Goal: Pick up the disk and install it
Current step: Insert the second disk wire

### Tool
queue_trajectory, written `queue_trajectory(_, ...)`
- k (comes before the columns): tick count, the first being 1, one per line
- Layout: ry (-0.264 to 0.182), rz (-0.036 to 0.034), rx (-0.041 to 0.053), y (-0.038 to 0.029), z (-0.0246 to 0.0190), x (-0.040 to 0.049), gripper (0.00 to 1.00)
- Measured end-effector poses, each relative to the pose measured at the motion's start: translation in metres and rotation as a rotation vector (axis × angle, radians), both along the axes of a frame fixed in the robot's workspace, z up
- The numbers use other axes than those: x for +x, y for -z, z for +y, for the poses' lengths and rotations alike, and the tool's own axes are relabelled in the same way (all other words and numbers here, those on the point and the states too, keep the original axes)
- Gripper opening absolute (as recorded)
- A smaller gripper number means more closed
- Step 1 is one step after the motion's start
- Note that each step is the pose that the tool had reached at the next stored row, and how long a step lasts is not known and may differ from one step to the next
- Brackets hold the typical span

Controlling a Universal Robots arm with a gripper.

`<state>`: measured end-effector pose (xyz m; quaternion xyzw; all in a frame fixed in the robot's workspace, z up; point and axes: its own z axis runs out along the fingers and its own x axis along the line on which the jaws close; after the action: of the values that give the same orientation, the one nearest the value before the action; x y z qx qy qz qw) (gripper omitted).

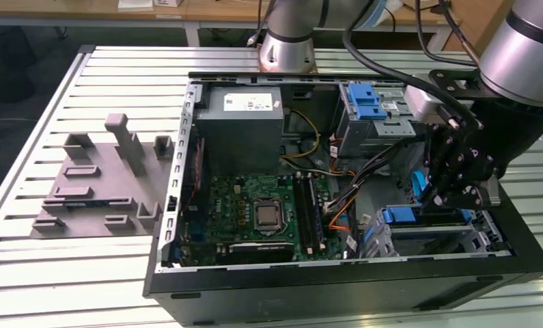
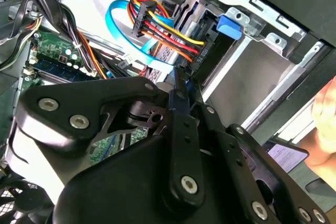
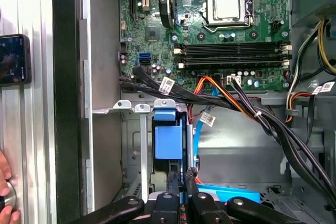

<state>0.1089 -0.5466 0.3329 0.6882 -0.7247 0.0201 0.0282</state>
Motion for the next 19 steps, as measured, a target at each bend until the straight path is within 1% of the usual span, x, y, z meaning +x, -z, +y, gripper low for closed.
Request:
queue_trajectory(9,0.0,0.0,-0.0004,0.0039,-0.0017,0.0028,0.16)
queue_trajectory(15,0.0,-0.0002,0.0005,0.0047,-0.002,0.003,0.16)
queue_trajectory(17,0.0,-0.0001,0.0009,0.0043,-0.002,0.003,0.17)
queue_trajectory(18,0.0,0.0,0.0007,0.0034,-0.002,0.003,0.24)
queue_trajectory(19,0.0,0.0,0.0002,0.002,-0.002,0.003,0.24)
